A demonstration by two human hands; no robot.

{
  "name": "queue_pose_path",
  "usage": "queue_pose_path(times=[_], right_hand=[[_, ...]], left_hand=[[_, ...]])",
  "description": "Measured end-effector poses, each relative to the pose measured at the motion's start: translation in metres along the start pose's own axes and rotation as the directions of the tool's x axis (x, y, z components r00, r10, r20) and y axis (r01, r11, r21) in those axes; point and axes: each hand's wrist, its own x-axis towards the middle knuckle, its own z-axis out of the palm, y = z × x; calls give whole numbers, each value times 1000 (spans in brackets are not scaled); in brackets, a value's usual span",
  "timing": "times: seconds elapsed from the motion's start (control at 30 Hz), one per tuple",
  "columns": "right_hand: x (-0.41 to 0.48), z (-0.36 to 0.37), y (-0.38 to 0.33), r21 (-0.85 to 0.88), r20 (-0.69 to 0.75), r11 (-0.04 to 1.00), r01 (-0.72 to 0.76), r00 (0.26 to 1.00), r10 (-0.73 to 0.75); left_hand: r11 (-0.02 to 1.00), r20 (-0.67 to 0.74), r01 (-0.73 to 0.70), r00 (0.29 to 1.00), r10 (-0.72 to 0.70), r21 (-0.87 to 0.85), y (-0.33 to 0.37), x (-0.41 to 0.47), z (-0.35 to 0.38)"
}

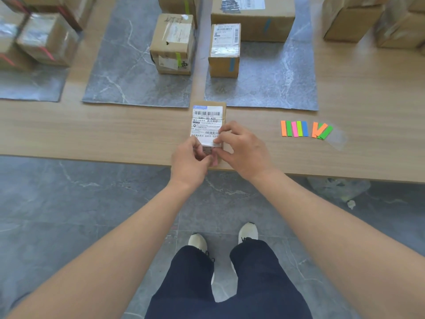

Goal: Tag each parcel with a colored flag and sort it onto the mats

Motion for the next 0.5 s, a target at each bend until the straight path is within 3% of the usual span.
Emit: queue_pose_path(times=[0.13, 0.33, 0.5], right_hand=[[1, 5, -3, -53, -27, 998, 27, 999, -29], [4, 14, -6, -145, -18, 989, 26, 999, -29], [5, 23, -9, -207, -55, 978, 18, 998, -30]], left_hand=[[999, -14, 45, 999, -45, 15, -5, 2, 0], [973, -95, 89, 993, -70, 213, -7, 6, -18], [973, -231, 215, 946, -228, -77, -8, 20, -37]])
